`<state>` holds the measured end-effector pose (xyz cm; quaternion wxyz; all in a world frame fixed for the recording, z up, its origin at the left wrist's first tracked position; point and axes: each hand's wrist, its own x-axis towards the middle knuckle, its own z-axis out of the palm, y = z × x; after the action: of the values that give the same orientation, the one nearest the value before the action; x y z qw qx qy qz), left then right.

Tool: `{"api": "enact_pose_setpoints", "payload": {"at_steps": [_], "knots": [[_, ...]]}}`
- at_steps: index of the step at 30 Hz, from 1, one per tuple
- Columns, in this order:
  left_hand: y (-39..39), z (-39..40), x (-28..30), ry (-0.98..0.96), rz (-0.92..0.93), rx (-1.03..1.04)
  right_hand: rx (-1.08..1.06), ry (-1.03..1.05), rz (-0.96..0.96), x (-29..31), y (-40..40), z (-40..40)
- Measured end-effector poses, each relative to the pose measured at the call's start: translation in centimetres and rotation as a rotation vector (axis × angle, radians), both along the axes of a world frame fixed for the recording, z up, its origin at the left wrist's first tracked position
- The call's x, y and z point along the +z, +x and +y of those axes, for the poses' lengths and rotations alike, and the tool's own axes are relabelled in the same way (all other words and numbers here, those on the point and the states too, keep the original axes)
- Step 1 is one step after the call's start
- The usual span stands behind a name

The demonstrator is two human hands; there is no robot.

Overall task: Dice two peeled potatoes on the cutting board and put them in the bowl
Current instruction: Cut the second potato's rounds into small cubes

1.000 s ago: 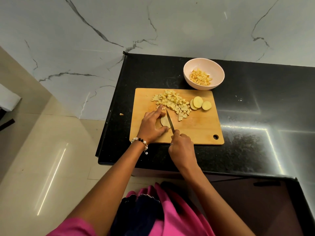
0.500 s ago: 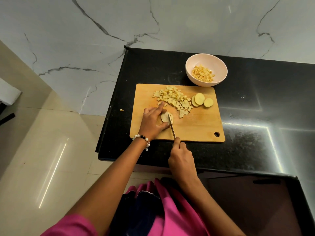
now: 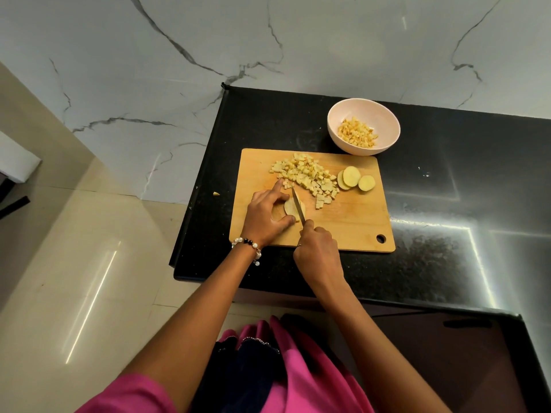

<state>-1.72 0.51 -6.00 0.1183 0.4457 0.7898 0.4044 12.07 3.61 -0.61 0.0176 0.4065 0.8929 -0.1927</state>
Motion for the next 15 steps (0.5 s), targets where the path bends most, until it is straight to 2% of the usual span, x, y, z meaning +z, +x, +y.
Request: {"api": "enact_pose_setpoints", "payload": {"at_steps": [7,15], "knots": [[-0.2,0.0,-0.1,-0.022,-0.024,0.011,-0.01,-0.018,0.02,-0.4,0.4,-0.6],[-0.1,0.1,-0.1,-0.018,-0.08,0.035,0.071,0.088,-0.02,-0.5,-0.7,-0.6]]}}
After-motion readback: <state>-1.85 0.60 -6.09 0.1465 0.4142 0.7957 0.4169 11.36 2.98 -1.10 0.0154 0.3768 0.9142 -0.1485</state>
